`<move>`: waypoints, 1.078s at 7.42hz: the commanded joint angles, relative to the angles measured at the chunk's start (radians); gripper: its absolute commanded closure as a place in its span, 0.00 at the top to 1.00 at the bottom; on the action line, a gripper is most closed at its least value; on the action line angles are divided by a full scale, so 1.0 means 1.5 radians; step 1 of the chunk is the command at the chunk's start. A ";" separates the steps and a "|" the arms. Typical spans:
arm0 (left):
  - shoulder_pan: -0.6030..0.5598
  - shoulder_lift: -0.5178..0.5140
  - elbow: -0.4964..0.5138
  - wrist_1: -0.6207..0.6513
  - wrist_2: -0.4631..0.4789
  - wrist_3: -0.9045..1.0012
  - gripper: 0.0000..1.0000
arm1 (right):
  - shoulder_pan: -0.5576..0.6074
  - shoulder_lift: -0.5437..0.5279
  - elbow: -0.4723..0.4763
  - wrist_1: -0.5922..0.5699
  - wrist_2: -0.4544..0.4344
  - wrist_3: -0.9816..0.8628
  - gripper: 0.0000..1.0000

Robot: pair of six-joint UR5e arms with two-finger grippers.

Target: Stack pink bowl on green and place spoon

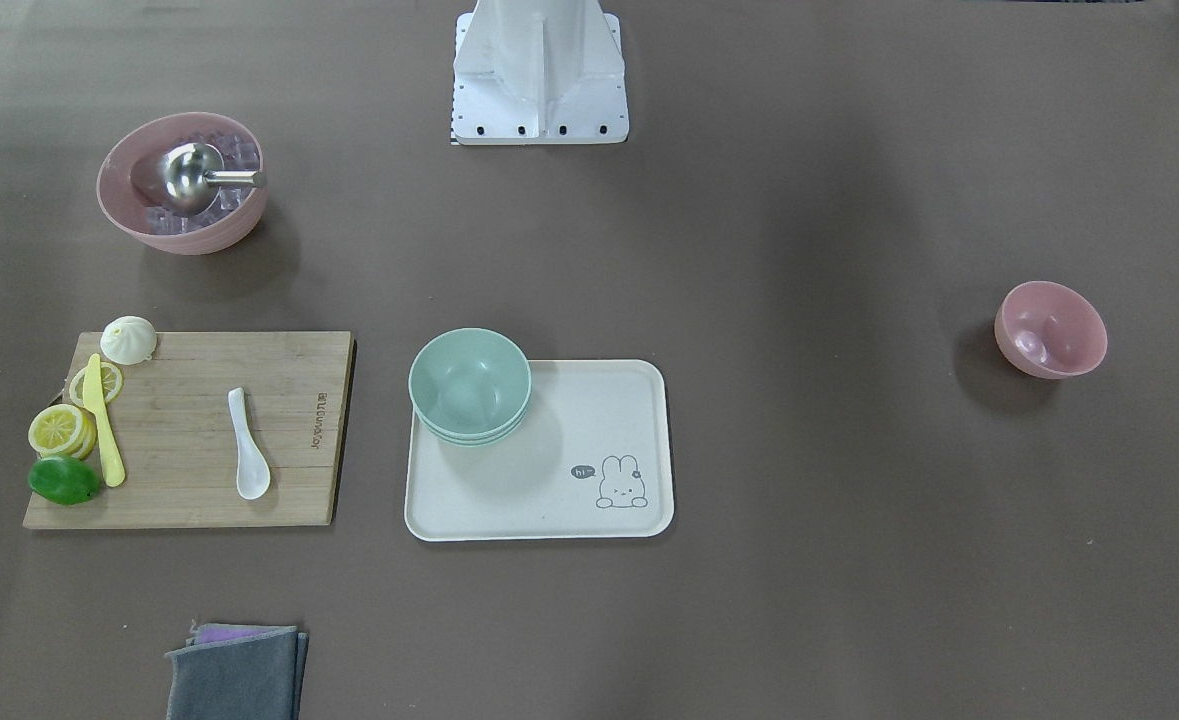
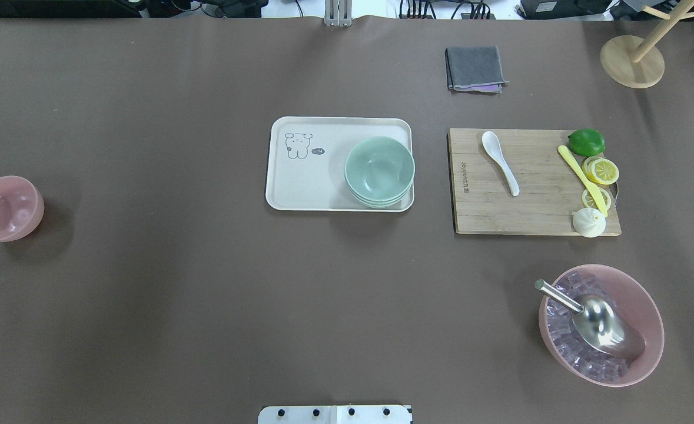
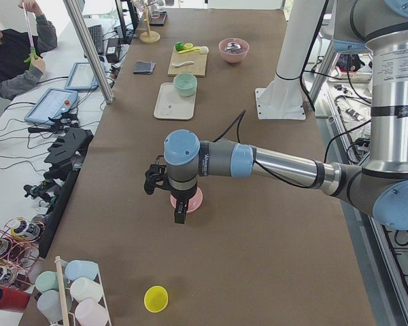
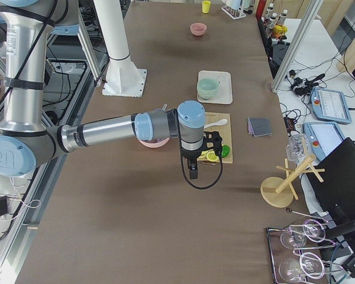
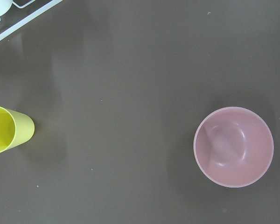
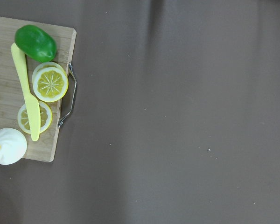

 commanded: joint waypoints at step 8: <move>0.002 -0.060 0.090 -0.181 -0.024 -0.088 0.99 | -0.012 0.082 -0.016 -0.001 -0.001 0.003 1.00</move>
